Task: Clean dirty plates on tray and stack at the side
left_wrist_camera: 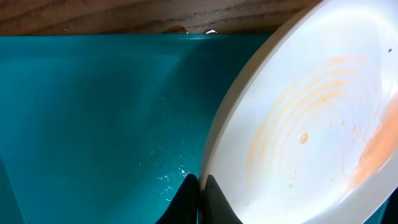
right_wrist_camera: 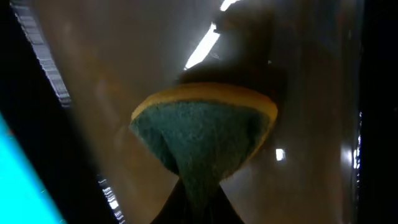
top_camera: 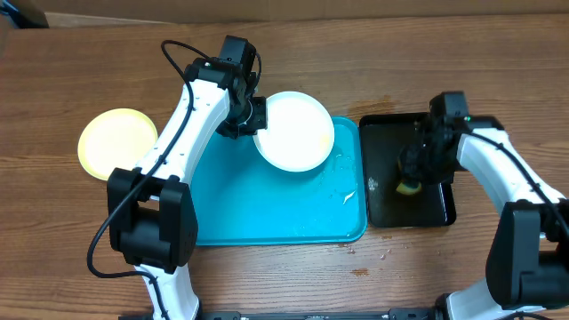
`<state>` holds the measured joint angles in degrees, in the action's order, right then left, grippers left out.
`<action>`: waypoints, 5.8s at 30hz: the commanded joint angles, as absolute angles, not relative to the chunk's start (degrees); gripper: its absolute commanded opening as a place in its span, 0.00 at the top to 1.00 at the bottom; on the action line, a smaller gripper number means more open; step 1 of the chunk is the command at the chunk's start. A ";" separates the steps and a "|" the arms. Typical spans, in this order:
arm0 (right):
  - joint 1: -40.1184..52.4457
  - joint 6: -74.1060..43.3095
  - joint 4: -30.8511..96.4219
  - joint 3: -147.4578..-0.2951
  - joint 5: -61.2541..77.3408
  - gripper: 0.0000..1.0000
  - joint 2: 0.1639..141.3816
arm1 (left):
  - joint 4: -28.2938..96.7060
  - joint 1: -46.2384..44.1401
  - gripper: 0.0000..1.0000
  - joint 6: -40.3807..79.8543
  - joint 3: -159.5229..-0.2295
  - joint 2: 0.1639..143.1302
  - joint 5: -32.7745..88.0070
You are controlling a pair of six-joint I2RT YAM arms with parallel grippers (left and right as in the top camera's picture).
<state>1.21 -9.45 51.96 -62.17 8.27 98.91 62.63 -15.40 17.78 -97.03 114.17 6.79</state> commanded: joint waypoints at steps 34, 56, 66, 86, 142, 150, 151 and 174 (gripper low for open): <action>-27.94 -12.03 58.81 -86.24 15.09 0.00 98.39 | 40.01 -39.90 0.96 15.68 -103.02 114.34 -17.78; -27.92 -12.03 58.81 -86.24 15.09 0.00 98.39 | 14.11 -57.17 0.96 -24.97 -103.02 114.34 -53.12; -27.92 -12.03 58.81 -86.24 15.09 0.00 98.39 | 12.21 -57.34 0.96 -26.61 -103.02 114.34 -52.86; -27.92 -12.03 58.81 -86.24 15.09 0.00 98.39 | 35.20 -32.56 0.96 12.53 -103.02 111.77 -1.23; -27.92 -12.03 58.81 -86.24 15.09 0.00 98.39 | 58.52 37.78 0.21 15.14 -95.64 109.62 15.42; -27.92 -12.03 58.81 -86.24 15.09 0.00 98.39 | 57.63 34.33 0.20 11.99 -98.52 106.87 43.81; -27.92 -12.03 58.81 -86.24 15.09 0.00 98.39 | 57.76 33.50 0.19 11.99 -98.52 106.78 44.07; -27.92 -12.03 58.81 -86.24 15.09 0.00 98.39 | 61.28 22.48 0.00 11.99 -98.50 106.87 24.08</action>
